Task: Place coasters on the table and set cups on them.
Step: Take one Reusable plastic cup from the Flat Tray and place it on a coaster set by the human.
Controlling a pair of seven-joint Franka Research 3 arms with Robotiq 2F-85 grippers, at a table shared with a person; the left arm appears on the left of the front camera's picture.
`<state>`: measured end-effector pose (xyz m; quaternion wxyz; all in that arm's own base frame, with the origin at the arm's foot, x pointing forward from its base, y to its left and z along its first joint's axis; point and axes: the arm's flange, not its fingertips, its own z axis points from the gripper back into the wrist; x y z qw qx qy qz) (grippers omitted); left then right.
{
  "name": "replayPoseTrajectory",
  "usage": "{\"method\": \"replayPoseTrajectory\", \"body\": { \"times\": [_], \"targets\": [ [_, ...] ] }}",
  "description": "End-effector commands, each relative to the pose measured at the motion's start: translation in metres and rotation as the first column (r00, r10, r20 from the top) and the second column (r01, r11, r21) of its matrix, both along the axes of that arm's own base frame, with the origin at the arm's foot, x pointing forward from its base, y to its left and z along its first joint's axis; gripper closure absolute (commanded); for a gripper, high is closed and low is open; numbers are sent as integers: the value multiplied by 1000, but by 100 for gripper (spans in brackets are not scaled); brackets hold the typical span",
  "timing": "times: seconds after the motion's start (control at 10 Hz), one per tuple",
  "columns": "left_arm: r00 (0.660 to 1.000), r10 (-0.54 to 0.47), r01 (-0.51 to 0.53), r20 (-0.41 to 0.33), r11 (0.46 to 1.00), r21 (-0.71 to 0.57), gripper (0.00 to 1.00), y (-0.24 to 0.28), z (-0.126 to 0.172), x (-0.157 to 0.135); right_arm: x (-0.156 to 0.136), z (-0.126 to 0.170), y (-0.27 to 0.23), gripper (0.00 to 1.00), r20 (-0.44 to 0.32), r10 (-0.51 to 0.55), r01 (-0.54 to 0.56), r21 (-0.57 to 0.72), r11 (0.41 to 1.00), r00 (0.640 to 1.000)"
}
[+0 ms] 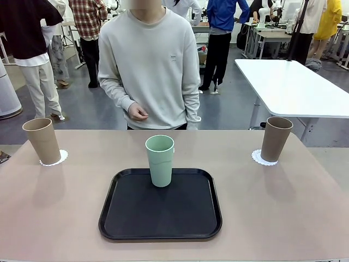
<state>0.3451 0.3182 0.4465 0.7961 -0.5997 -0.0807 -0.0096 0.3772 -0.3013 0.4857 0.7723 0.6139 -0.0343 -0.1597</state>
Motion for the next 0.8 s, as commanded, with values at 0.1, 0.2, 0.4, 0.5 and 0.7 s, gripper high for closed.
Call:
{"method": "replayPoseTrajectory", "body": {
  "times": [0.1, 0.2, 0.4, 0.5, 0.7],
  "targets": [
    [1000, 0, 0, 1, 1000, -10, 0, 0, 3, -1, 0, 1, 1, 0, 1, -11, 11, 17, 1000, 1000],
    [1000, 0, 0, 1, 1000, -10, 0, 0, 3, -1, 0, 1, 1, 0, 1, -11, 11, 17, 1000, 1000],
    [1000, 0, 0, 1, 1000, -10, 0, 0, 3, -1, 0, 1, 1, 0, 1, -11, 11, 17, 1000, 1000],
    [1000, 0, 0, 1, 1000, -10, 0, 0, 3, -1, 0, 1, 1, 0, 1, -11, 11, 17, 1000, 1000],
    [1000, 0, 0, 1, 1000, -10, 0, 0, 3, -1, 0, 1, 1, 0, 1, -11, 11, 17, 1000, 1000]
  ]
}}
